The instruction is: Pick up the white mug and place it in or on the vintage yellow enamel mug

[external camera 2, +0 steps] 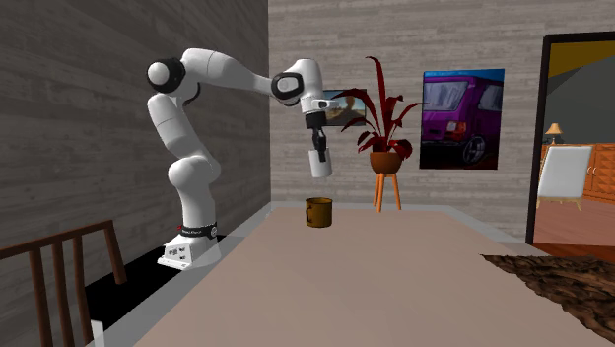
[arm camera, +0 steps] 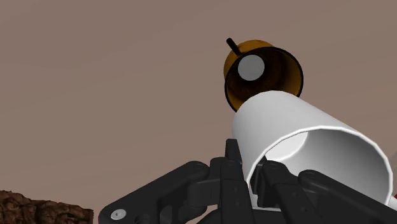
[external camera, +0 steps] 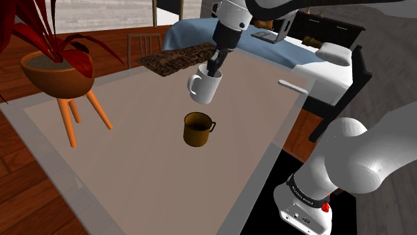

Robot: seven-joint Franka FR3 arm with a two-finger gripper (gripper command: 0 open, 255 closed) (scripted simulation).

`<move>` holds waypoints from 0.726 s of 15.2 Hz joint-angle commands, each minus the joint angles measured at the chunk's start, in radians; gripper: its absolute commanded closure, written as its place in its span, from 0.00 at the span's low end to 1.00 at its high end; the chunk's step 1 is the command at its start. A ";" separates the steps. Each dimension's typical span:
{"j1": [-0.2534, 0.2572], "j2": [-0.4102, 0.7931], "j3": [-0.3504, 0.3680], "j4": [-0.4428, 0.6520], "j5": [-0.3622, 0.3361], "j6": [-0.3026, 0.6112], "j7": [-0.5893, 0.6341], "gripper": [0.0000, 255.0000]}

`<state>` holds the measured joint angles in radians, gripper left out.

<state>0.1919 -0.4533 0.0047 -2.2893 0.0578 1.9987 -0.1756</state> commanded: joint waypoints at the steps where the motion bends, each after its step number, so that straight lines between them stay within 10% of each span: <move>1: 0.018 -0.007 0.038 -0.002 0.009 -0.003 0.052 1.00; 11: 0.019 0.013 0.041 -0.120 0.014 0.136 0.046 1.00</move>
<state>0.2115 -0.4458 0.0463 -2.4021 0.0713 2.1212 -0.1285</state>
